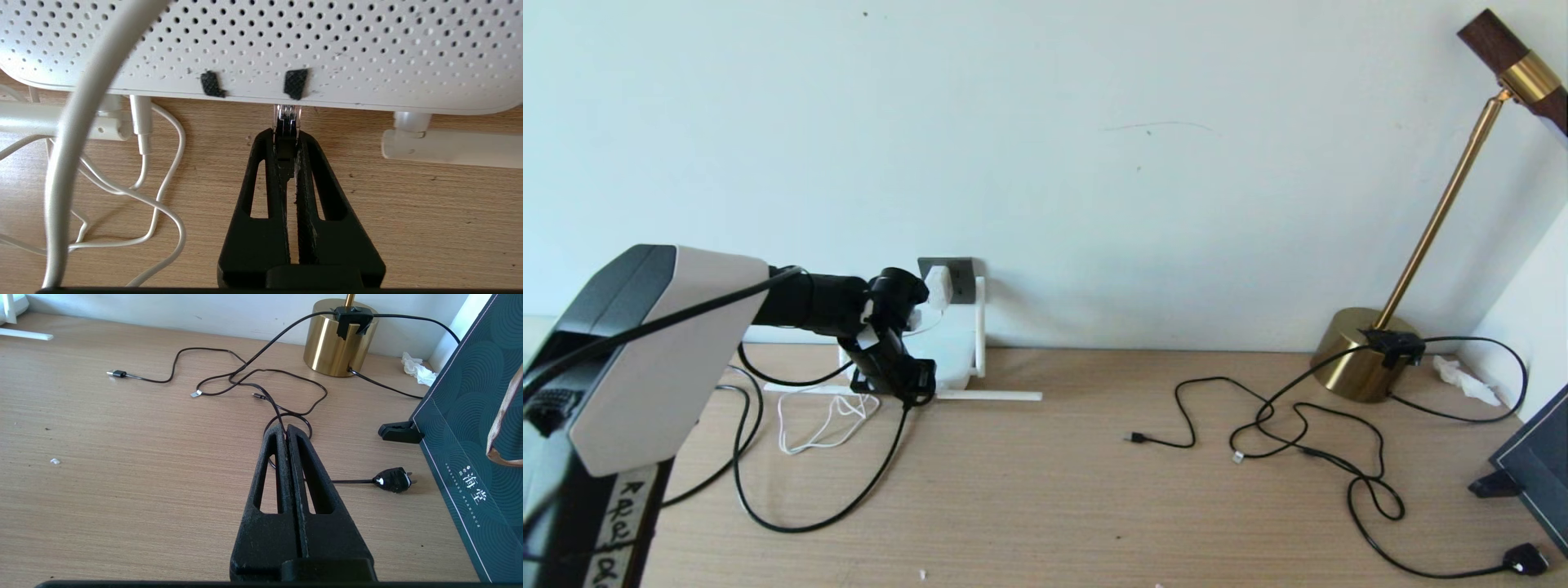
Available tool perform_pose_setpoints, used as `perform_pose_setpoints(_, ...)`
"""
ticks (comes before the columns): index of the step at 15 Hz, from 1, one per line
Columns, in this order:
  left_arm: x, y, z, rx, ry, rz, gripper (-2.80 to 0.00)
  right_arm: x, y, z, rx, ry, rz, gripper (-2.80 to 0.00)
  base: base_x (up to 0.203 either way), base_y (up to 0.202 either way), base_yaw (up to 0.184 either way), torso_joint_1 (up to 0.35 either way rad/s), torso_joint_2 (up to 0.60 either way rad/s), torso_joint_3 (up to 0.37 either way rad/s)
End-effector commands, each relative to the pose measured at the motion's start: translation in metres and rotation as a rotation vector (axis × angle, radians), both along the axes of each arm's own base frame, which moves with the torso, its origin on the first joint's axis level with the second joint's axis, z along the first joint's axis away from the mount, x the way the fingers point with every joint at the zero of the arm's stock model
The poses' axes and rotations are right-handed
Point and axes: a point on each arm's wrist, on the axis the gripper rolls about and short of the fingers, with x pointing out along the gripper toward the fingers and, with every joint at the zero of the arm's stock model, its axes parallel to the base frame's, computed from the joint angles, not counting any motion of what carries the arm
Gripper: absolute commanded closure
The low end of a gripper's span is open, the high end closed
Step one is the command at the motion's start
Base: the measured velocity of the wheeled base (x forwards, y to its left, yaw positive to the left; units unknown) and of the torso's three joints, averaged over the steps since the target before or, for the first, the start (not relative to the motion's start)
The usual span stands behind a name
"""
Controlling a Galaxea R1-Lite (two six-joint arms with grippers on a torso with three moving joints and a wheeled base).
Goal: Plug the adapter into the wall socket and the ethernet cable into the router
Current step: Align cable and router interface
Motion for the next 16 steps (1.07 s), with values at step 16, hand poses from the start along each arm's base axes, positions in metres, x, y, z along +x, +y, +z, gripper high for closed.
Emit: perform_pose_setpoints(16,0.0084,0.0025,-0.0012,-0.001,-0.019,0.011,0.00,0.0000,0.0000,-0.0001,0.000,0.000,0.001,0.00,0.000,0.000,0.000,0.000,0.00,0.000)
